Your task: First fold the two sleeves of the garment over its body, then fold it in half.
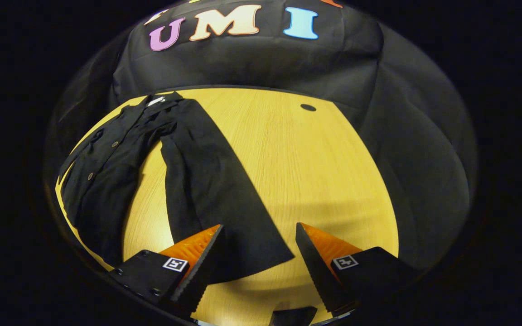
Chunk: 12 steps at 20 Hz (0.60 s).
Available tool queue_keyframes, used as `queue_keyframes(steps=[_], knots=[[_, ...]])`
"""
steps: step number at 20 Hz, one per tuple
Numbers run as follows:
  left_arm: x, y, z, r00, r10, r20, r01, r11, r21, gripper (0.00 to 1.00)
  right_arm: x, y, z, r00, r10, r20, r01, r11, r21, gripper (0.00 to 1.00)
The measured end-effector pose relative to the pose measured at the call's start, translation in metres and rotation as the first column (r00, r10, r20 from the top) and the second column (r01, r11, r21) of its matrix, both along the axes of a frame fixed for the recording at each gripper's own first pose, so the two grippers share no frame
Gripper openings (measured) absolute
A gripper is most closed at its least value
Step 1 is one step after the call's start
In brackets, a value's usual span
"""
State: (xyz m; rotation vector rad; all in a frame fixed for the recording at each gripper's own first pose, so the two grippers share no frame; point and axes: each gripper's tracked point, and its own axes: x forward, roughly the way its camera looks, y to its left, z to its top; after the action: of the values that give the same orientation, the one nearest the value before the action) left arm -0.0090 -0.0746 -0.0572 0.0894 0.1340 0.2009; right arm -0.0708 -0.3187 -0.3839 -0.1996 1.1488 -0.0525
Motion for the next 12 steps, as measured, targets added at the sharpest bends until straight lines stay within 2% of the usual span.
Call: queue_keyframes(steps=[5, 6, 7, 8, 9, 12], knots=[[-0.002, 0.004, 0.0, 1.0, 0.01, 0.001, -0.01, 1.0, 0.004, 0.92, -0.01, 0.004, -0.014, 0.997, 0.009, -0.075, -0.007, 0.999, 0.035, 1.0], [-0.002, 0.004, 0.001, 1.0, 0.01, 0.003, -0.01, 1.0, 0.005, 0.93, -0.01, 0.006, -0.015, 0.996, 0.003, -0.086, 0.002, 0.998, 0.056, 0.95], [-0.003, 0.005, 0.001, 1.0, 0.012, 0.003, -0.012, 1.0, 0.006, 0.93, -0.009, 0.008, -0.016, 0.995, -0.004, -0.096, 0.012, 0.997, 0.08, 0.95], [-0.003, 0.007, 0.002, 1.0, 0.014, 0.004, -0.014, 1.0, 0.007, 0.93, -0.01, 0.007, -0.014, 0.996, -0.001, -0.093, 0.01, 0.996, 0.088, 0.85], [-0.005, 0.008, 0.002, 1.0, 0.016, 0.005, -0.016, 1.0, 0.009, 0.93, -0.011, 0.011, -0.015, 0.995, 0.018, -0.095, -0.009, 0.995, 0.095, 0.83], [-0.007, 0.014, 0.004, 1.0, 0.022, 0.004, -0.022, 1.0, 0.022, 0.92, -0.006, 0.024, -0.02, 0.995, 0.062, -0.078, -0.054, 0.993, 0.102, 0.36]])
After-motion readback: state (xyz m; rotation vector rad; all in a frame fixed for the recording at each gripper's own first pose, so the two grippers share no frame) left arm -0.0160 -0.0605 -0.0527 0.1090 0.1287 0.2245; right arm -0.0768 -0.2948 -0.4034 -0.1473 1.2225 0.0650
